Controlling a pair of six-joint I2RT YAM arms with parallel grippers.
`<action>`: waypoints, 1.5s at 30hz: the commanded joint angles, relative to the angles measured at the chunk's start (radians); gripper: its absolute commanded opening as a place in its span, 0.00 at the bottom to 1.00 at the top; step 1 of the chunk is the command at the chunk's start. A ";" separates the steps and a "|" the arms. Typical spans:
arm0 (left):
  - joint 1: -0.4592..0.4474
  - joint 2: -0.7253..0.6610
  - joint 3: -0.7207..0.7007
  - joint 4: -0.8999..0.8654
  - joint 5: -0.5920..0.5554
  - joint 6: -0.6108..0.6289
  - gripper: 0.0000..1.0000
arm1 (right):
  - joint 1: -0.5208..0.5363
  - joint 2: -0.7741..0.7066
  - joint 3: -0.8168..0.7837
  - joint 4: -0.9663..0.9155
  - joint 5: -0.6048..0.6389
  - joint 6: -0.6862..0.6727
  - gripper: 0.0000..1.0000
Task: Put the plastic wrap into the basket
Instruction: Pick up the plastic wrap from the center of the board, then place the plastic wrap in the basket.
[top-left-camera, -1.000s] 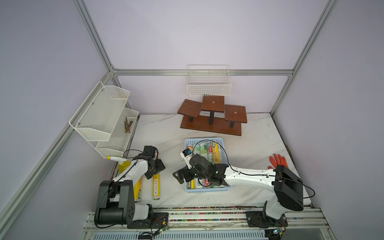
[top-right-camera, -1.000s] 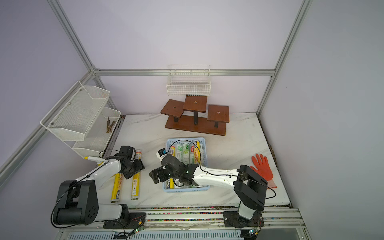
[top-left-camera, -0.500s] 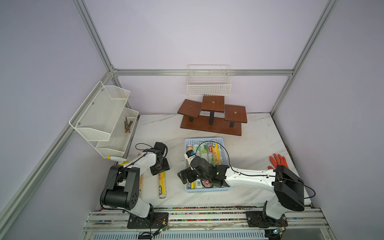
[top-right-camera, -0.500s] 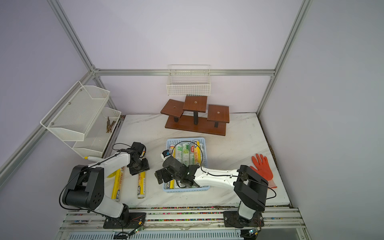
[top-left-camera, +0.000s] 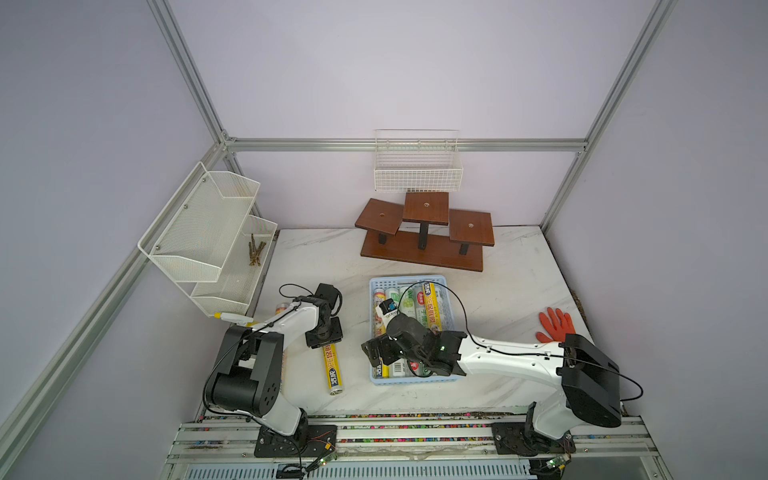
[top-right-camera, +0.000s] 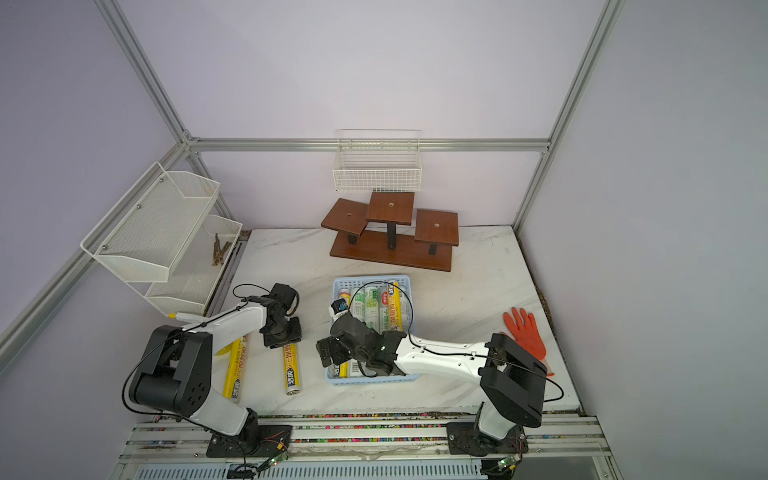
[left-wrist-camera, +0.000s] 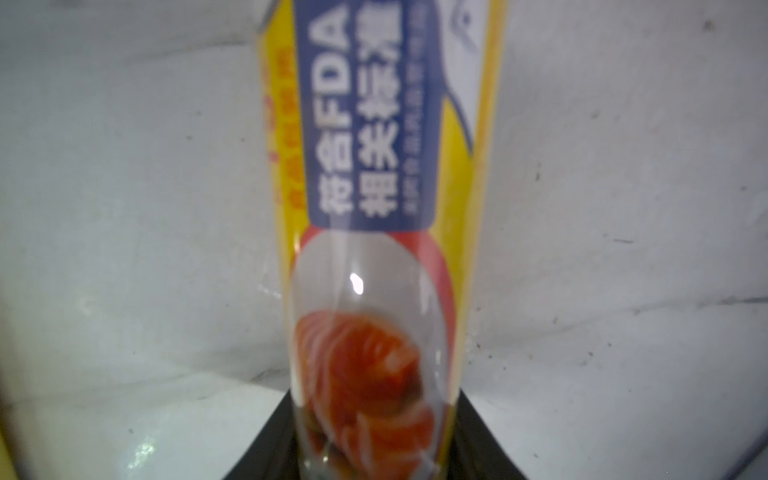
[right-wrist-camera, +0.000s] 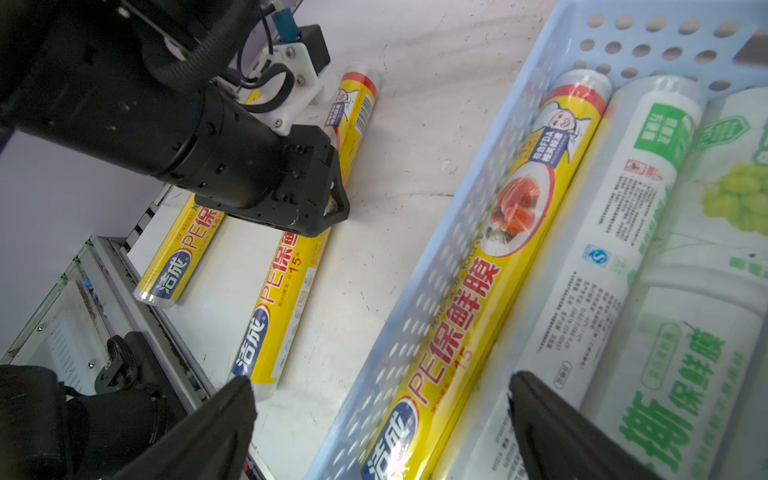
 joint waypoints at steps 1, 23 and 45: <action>-0.017 -0.025 0.007 -0.025 -0.011 0.004 0.40 | -0.003 -0.019 -0.010 -0.004 0.014 0.013 0.99; -0.233 -0.319 0.260 -0.072 0.034 -0.076 0.24 | -0.030 -0.311 -0.198 0.050 0.295 0.108 0.99; -0.495 -0.058 0.328 0.225 0.249 -0.298 0.22 | -0.327 -0.590 -0.414 0.004 0.096 0.209 0.99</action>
